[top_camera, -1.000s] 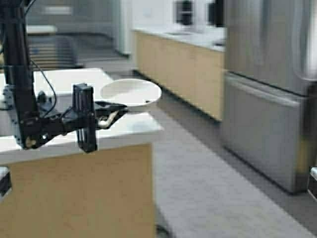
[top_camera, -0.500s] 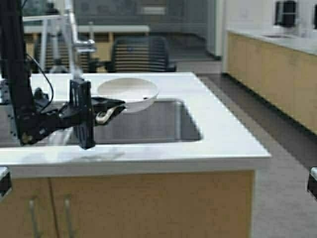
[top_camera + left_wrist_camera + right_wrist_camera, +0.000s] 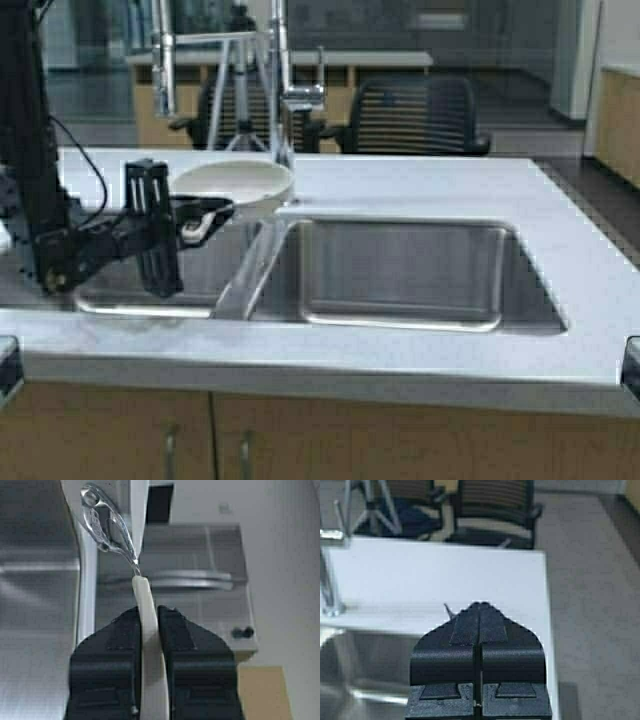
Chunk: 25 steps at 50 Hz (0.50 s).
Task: Wash the pan
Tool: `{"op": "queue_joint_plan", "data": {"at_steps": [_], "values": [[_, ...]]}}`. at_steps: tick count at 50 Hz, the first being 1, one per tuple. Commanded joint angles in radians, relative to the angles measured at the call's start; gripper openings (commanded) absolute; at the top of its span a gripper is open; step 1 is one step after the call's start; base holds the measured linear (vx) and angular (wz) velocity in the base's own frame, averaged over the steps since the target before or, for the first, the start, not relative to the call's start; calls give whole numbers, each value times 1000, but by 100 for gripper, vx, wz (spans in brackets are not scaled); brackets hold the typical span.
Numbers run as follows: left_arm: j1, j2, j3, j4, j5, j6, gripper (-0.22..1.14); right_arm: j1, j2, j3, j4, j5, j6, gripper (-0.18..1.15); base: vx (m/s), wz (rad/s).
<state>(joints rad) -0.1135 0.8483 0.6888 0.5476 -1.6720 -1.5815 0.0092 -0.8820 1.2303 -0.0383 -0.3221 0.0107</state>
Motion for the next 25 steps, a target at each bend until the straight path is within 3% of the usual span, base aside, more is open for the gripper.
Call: {"op": "queue_joint_plan", "data": {"at_steps": [1, 13, 25], "values": [[28, -18, -44, -37, 20, -11, 3, 0, 3, -12, -2, -11, 0, 6, 15, 20], [40, -43, -97, -35, 114, -43, 3, 0, 3, 0, -2, -11, -6, 6, 15, 22], [20, -117, 38, -2, 115, -54, 3, 0, 3, 0, -2, -11, -2, 6, 14, 10]]}}
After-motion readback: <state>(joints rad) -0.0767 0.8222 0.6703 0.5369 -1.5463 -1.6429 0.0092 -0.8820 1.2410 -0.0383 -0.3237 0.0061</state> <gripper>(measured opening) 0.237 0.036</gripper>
